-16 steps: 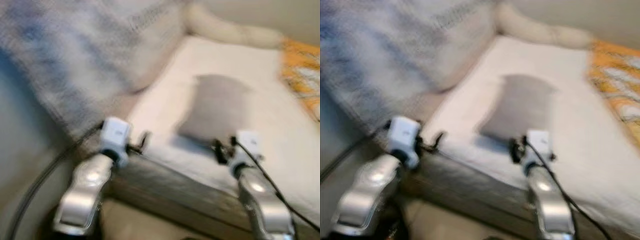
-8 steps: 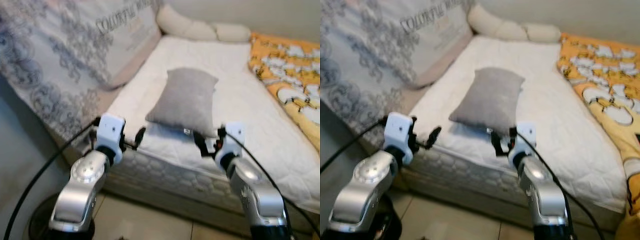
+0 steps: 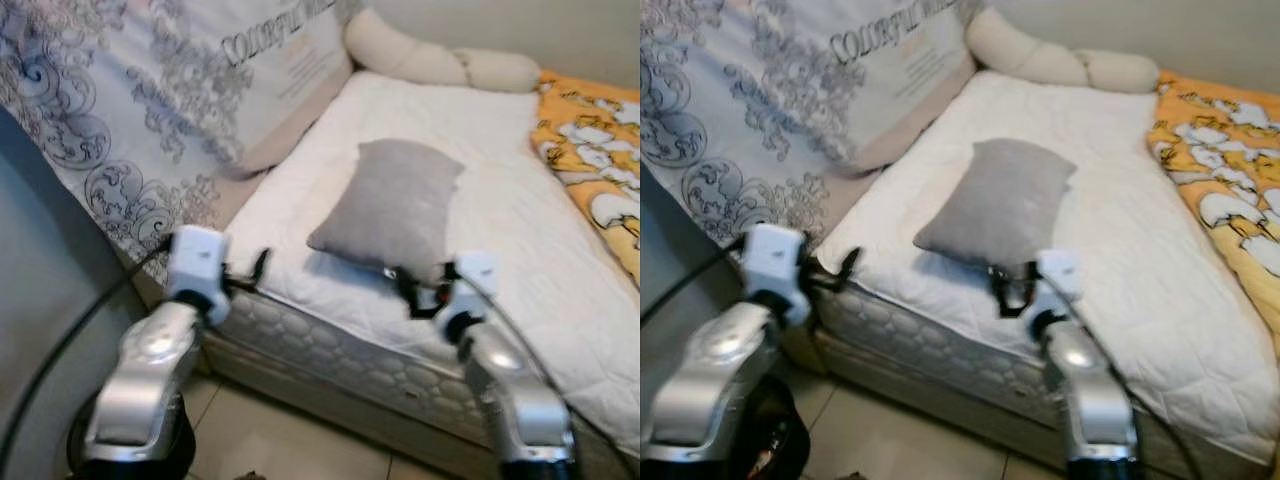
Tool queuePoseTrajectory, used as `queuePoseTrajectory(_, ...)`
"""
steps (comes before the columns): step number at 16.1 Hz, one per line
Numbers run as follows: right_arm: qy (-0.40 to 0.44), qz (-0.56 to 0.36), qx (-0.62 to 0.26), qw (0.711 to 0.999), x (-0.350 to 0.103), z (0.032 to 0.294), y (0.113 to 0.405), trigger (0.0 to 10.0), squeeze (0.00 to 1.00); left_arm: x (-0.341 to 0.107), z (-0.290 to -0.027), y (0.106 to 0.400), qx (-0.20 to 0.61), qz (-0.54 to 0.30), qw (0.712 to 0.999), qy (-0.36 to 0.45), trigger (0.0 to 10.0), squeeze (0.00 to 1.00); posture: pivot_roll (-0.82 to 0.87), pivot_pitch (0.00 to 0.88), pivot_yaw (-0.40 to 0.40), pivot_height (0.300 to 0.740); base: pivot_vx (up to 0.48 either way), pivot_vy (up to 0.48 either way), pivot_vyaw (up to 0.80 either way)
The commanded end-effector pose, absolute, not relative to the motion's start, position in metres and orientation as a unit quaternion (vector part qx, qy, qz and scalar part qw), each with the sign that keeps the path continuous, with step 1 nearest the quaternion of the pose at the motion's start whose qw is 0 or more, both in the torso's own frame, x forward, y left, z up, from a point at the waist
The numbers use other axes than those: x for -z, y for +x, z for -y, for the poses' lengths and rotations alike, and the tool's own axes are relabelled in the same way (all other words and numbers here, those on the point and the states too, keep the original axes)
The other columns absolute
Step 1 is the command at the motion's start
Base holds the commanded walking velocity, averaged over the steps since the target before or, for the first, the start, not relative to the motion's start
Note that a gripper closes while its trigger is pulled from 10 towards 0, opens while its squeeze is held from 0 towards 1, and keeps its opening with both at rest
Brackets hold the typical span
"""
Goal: Clean up the room
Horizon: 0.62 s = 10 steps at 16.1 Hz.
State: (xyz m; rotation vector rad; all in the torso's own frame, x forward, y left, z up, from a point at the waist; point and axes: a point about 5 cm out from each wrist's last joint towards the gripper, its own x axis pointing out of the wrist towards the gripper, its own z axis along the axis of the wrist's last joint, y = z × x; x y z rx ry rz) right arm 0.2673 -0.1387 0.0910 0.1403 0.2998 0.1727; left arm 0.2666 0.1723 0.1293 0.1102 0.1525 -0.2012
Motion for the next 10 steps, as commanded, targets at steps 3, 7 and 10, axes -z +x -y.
queuePoseTrajectory(3,0.061,-0.141,-0.054,0.987,-0.090,0.154,0.258,10.0,0.00,-0.133,-0.173,0.269,0.099,-0.064,0.992,0.048,10.0,0.00,0.01,0.000,-0.015,0.740,0.285,0.000,0.00)
queuePoseTrajectory(7,0.064,-0.144,-0.048,0.986,-0.089,0.154,0.253,10.0,0.00,-0.135,-0.177,0.271,0.098,-0.061,0.992,0.051,10.0,0.00,0.00,0.000,-0.002,0.740,0.285,0.000,0.00)
queuePoseTrajectory(10,0.056,-0.138,-0.054,0.987,-0.091,0.154,0.256,10.0,0.00,-0.134,-0.173,0.271,0.107,-0.062,0.991,0.049,10.0,0.00,0.00,0.000,0.001,0.740,0.289,0.000,0.00)
